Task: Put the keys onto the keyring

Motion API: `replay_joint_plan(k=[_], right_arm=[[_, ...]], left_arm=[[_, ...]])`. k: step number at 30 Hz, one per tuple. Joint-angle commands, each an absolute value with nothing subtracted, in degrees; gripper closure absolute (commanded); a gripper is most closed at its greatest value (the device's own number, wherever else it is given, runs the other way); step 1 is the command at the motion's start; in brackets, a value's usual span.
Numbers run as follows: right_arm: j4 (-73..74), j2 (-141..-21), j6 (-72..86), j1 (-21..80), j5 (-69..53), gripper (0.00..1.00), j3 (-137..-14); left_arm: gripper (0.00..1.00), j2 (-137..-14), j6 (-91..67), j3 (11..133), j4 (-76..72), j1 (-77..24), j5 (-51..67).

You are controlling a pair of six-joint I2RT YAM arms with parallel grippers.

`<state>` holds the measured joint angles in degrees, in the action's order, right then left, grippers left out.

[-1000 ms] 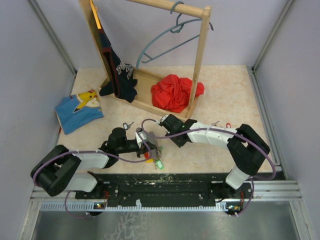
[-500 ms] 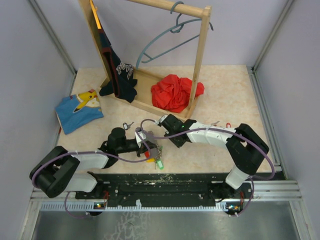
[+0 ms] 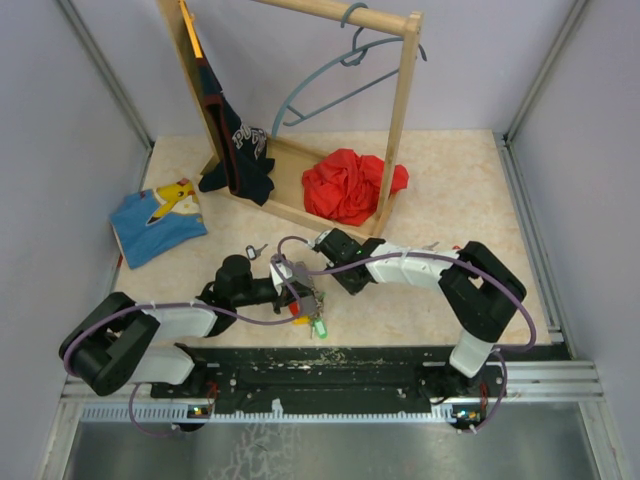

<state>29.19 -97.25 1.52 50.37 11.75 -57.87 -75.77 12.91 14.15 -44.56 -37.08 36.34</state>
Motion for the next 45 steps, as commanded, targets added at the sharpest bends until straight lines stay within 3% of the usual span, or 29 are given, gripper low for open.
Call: replay_joint_plan(k=[1,7,22,33,40,45], right_arm=[[29.56,-96.88,2.42,50.8,11.65,0.91,-60.38],[30.09,-95.71,2.4,50.8,11.55,0.87,-60.68],[30.08,-95.18,2.49,50.84,11.29,0.87,-61.0],[30.76,-92.72,2.53,50.8,11.1,0.9,-61.02],[30.24,-93.2,2.54,50.8,10.99,0.97,-60.91],[29.82,-93.92,2.62,50.71,11.16,0.89,-60.82]], left_arm=[[1.0,-74.96,13.29,14.59,-46.32,-36.91,36.65],[1.0,-74.97,13.2,14.59,-46.23,-36.92,36.65],[1.0,-74.97,13.23,14.68,-46.14,-36.91,36.75],[1.0,-75.02,13.21,14.68,-46.05,-36.91,36.83],[1.0,-74.83,13.26,14.59,-46.02,-36.96,36.83],[1.0,-74.79,13.31,14.63,-46.03,-36.91,36.83]])
